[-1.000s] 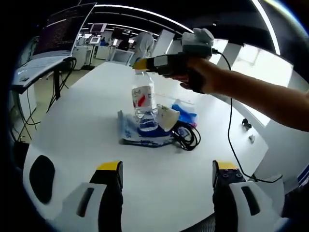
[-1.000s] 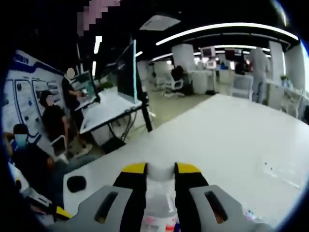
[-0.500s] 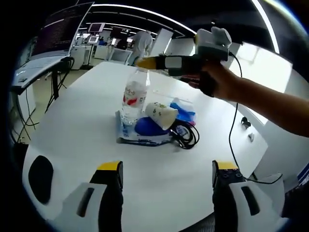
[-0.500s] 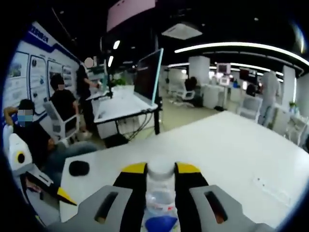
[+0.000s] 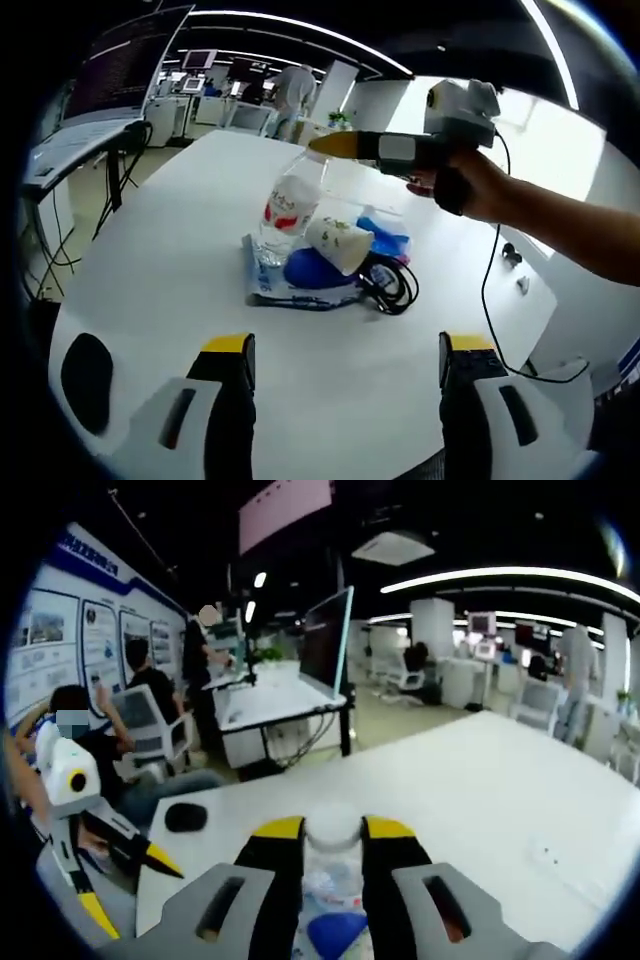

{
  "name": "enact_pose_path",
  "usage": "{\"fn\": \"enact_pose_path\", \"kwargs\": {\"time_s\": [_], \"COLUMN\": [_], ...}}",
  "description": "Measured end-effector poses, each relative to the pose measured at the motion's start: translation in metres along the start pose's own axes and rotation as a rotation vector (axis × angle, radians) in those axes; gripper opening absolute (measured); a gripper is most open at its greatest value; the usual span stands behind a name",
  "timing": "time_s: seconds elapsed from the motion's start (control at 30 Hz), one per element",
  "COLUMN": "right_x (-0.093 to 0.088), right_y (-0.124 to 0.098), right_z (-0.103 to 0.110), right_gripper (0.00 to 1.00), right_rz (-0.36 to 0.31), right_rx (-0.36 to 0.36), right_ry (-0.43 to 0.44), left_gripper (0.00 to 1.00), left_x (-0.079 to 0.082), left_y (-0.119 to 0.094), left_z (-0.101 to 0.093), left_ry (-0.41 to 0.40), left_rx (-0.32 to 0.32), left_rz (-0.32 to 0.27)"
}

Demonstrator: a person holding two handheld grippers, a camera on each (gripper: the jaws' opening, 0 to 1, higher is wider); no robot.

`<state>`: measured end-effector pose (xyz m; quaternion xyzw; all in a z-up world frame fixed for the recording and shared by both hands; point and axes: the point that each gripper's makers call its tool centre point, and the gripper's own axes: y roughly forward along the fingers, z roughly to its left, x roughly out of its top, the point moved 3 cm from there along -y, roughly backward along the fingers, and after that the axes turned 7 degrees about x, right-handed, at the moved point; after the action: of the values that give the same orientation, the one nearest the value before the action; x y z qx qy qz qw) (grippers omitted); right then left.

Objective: Arrange the tabletop items into an orderly group along one side of the table until the central work area is clear of visible clutter.

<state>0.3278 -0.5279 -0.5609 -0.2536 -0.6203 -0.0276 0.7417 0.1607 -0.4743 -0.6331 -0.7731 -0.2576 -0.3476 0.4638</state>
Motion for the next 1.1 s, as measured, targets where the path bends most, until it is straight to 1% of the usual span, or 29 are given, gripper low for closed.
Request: {"fn": "enact_pose_path", "kwargs": {"time_s": [0.23,0.5,0.7,0.77,0.83,1.0,1.1], "right_x": [0.001,0.000,-0.001,-0.001,0.000,-0.001,0.000], "right_y": [0.002,0.000,-0.001,-0.002,-0.002,-0.003,-0.003], "right_z": [0.007,0.012,0.012,0.012,0.013,0.015,0.017], "right_gripper": [0.18,0.18,0.18,0.18,0.18,0.17,0.17], "right_rz": [-0.003,0.002,0.005,0.004,0.003,0.006,0.006], "right_rx": [0.014,0.035,0.041,0.042,0.042,0.045,0.045], "right_ry": [-0.007,-0.017,-0.018,-0.013,-0.005,-0.014,-0.016], "left_gripper": [0.74,0.74,0.73,0.72,0.71,0.71,0.71], "left_x": [-0.003,-0.003,0.001,0.003,0.004,0.005,0.010], "left_y": [0.000,0.003,0.005,0.006,0.008,0.014,0.019], "left_z": [0.000,0.007,0.012,0.015,0.017,0.021,0.024], "left_ry": [0.008,0.006,0.011,-0.020,-0.029,0.008,0.033], "left_rx": [0.000,0.011,0.019,0.022,0.022,0.029,0.026], "left_rz": [0.009,0.011,0.011,0.016,0.009,0.036,0.041]}}
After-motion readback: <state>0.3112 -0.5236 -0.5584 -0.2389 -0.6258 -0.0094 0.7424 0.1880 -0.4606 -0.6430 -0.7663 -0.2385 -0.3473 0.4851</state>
